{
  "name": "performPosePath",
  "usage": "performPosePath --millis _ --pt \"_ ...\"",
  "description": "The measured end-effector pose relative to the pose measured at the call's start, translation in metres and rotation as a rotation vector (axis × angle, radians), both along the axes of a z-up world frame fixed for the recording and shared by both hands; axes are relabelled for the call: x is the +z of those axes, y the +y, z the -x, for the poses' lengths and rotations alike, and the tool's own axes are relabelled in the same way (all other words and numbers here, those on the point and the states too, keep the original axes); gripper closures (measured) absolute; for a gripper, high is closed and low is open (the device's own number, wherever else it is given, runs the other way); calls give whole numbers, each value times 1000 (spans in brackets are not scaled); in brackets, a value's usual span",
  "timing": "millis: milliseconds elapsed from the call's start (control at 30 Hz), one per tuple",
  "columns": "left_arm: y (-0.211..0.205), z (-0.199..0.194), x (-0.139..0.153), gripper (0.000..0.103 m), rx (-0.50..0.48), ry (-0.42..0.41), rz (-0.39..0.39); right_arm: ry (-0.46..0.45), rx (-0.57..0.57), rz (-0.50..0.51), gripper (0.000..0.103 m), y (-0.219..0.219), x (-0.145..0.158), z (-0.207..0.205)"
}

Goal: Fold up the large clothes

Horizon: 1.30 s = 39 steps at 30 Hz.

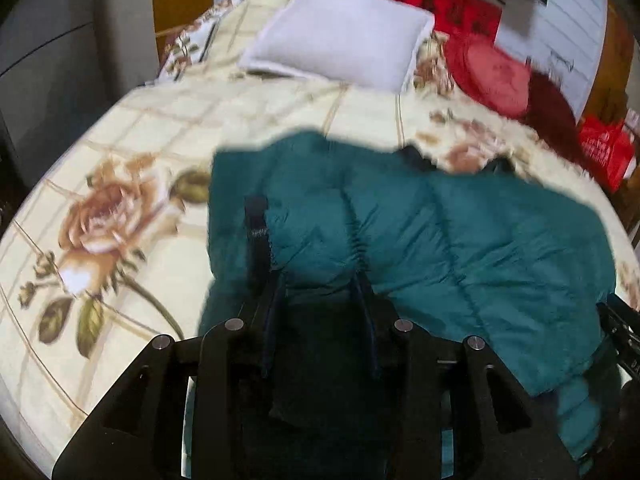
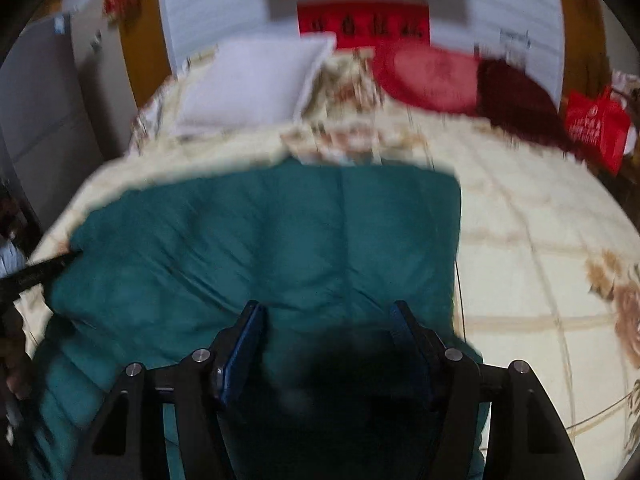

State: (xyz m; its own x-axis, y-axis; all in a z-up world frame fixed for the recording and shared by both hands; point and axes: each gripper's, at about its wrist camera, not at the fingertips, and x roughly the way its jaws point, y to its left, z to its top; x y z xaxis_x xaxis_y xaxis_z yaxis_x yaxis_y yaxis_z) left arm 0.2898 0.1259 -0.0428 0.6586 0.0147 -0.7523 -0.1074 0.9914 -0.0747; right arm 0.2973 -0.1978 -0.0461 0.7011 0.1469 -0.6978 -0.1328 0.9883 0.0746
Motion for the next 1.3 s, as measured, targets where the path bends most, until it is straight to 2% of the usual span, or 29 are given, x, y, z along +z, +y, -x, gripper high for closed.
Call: performPosePath --millis 67,233,367,467,500,600,633,700,767,867,1033,1100,1133,1200,1233,1300 --pt "-2 5 -5 69 -22 -15 13 41 -1 -33 40 -13 -10 -1" --pt "-4 15 -10 69 -66 -79 61 111 -42 21 39 -21 -17 4" --pt "-3 14 -12 69 -72 -80 88 112 -71 48 39 -18 -19 17" --pt "1 15 -12 69 -76 -86 114 79 -87 53 40 -15 -16 27" --pt "4 15 -13 69 -73 -87 130 44 -81 36 42 -17 -12 32" --pt "7 16 -13 69 -65 -89 149 -178 -73 -123 42 -39 9 71" --pt "6 17 -13 69 -66 -88 151 -186 -89 -171 41 -49 9 78" --pt "4 20 -13 69 -79 -85 155 -90 -121 -260 41 -66 -3 78" --pt "-1 25 -12 69 -96 -84 141 -57 -135 -269 41 -70 -6 90" --pt "-8 35 -12 69 -126 -87 137 -90 -135 -239 41 -65 -1 114" --pt "-14 46 -11 69 -158 -94 148 -84 -229 -222 41 -76 1 147" --pt "-8 48 -8 69 -148 -109 183 -106 -304 -190 42 -80 15 145" --pt "1 48 -6 69 -130 -114 228 -140 -338 -146 42 -76 32 143" --pt "14 45 6 69 -66 -115 259 -235 -261 -104 41 -57 67 135" --pt "18 44 12 69 -49 -125 266 -249 -230 -73 41 -47 76 131" --pt "24 44 36 69 -15 -180 282 -213 -148 5 40 -21 89 93"
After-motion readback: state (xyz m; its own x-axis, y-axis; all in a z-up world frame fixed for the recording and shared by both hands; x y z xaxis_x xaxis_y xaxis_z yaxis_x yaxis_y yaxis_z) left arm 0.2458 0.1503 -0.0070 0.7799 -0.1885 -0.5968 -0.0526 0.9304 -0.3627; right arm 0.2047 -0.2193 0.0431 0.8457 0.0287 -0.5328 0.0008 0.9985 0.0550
